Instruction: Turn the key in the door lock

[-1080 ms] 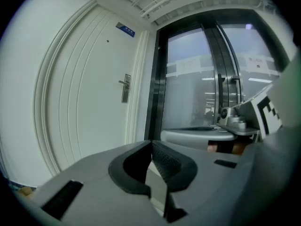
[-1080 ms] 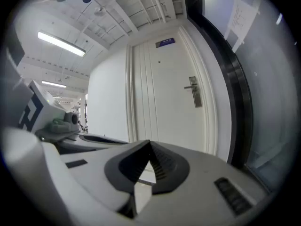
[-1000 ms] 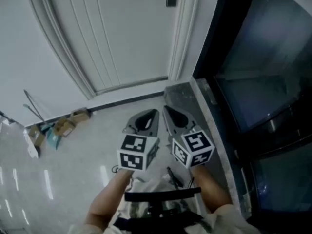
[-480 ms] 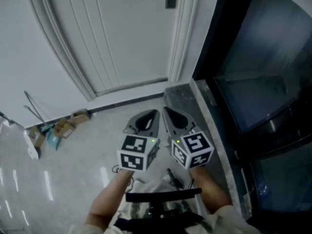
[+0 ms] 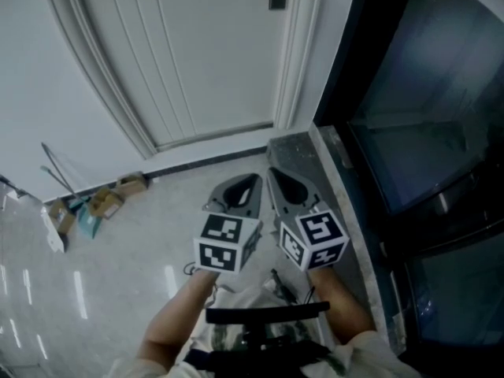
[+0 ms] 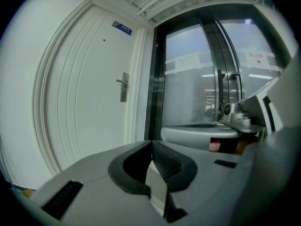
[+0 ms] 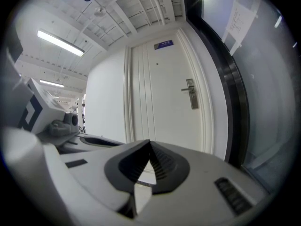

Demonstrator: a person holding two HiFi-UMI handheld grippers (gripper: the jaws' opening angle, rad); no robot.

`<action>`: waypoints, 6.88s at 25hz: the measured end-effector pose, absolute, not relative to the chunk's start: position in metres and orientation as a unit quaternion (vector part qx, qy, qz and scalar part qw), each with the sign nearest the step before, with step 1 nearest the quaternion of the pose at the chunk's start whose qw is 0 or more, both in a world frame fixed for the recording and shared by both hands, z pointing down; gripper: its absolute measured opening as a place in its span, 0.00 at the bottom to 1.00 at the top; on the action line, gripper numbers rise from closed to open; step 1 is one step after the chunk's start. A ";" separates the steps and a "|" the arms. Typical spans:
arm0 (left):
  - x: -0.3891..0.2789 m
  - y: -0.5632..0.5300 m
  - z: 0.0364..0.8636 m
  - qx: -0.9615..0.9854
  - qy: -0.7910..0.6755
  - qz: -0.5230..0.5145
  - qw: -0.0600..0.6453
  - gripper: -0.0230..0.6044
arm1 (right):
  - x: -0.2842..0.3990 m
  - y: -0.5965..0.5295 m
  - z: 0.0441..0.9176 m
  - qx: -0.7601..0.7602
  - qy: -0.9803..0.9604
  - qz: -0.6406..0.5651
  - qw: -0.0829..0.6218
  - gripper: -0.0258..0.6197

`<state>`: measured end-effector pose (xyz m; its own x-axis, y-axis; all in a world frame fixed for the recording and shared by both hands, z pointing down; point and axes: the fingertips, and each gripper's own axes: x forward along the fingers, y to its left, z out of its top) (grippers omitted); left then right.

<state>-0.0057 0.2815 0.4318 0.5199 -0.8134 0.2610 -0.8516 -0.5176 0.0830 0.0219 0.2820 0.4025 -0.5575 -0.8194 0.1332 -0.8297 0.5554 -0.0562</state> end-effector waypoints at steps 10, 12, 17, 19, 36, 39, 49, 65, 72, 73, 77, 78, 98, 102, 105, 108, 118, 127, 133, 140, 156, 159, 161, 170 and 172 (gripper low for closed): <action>0.035 0.269 0.431 0.867 -0.479 0.102 0.097 0.07 | 0.063 0.272 0.397 0.471 -0.880 0.050 0.040 0.06; 0.047 0.265 0.430 0.867 -0.479 0.103 0.095 0.07 | 0.074 0.270 0.397 0.472 -0.880 0.050 0.038 0.06; 0.073 0.258 0.430 0.868 -0.476 0.104 0.092 0.07 | 0.098 0.263 0.394 0.472 -0.880 0.049 0.033 0.06; 0.081 0.255 0.428 0.870 -0.474 0.105 0.089 0.07 | 0.104 0.260 0.393 0.472 -0.880 0.049 0.032 0.06; 0.073 0.173 0.432 0.879 -0.459 0.093 0.087 0.07 | 0.093 0.183 0.402 0.489 -0.870 0.049 0.042 0.06; 0.061 0.149 0.431 0.883 -0.452 0.090 0.086 0.07 | 0.084 0.160 0.400 0.499 -0.864 0.047 0.044 0.06; 0.013 0.079 0.419 0.898 -0.425 0.085 0.082 0.07 | 0.041 0.093 0.391 0.535 -0.842 0.044 0.054 0.06; -0.028 0.020 0.418 0.907 -0.406 0.079 0.080 0.07 | -0.003 0.034 0.396 0.549 -0.832 0.051 0.068 0.06; -0.022 -0.012 0.418 0.905 -0.410 0.084 0.075 0.07 | 0.002 0.001 0.398 0.542 -0.836 0.049 0.070 0.06; -0.019 -0.019 0.418 0.905 -0.411 0.084 0.074 0.07 | 0.005 -0.006 0.398 0.541 -0.837 0.048 0.070 0.06; -0.009 -0.049 0.418 0.901 -0.420 0.085 0.072 0.07 | 0.016 -0.036 0.399 0.534 -0.842 0.046 0.068 0.06; -0.006 -0.056 0.418 0.900 -0.422 0.085 0.073 0.07 | 0.019 -0.043 0.398 0.532 -0.843 0.045 0.069 0.06; 0.065 -0.203 0.388 0.863 -0.494 0.084 0.068 0.07 | 0.088 -0.189 0.360 0.457 -0.883 -0.042 0.095 0.06; 0.069 -0.216 0.377 0.858 -0.504 0.076 0.062 0.07 | 0.094 -0.204 0.344 0.444 -0.884 -0.095 0.113 0.06; 0.071 -0.228 0.368 0.857 -0.508 0.068 0.060 0.07 | 0.099 -0.219 0.330 0.441 -0.881 -0.124 0.114 0.06; 0.068 -0.239 0.360 0.856 -0.509 0.061 0.059 0.07 | 0.099 -0.232 0.312 0.440 -0.877 -0.153 0.116 0.06; 0.057 -0.275 0.331 0.870 -0.490 0.036 0.052 0.07 | 0.084 -0.272 0.268 0.448 -0.850 -0.234 0.150 0.09; 0.045 -0.300 0.320 0.883 -0.466 0.023 0.049 0.07 | 0.084 -0.320 0.213 0.498 -0.782 -0.320 0.193 0.13; 0.039 -0.312 0.319 0.888 -0.457 0.023 0.046 0.07 | 0.082 -0.350 0.201 0.510 -0.759 -0.337 0.222 0.14; 0.036 -0.321 0.319 0.891 -0.450 0.020 0.046 0.07 | 0.073 -0.371 0.205 0.507 -0.770 -0.306 0.238 0.14; 0.029 -0.314 0.331 0.890 -0.451 0.023 0.060 0.07 | 0.095 -0.379 0.193 0.472 -0.869 0.117 -0.089 0.10; 0.029 -0.310 0.332 0.891 -0.449 0.022 0.061 0.07 | 0.099 -0.381 0.195 0.442 -0.855 0.212 -0.171 0.11; 0.028 -0.308 0.330 0.891 -0.450 0.021 0.059 0.07 | 0.103 -0.382 0.199 0.422 -0.835 0.273 -0.224 0.11; 0.019 -0.306 0.323 0.887 -0.459 0.017 0.050 0.07 | 0.109 -0.385 0.204 0.346 -0.766 0.406 -0.358 0.13; 0.017 -0.306 0.323 0.886 -0.460 0.016 0.050 0.07 | 0.109 -0.385 0.205 0.322 -0.744 0.434 -0.391 0.14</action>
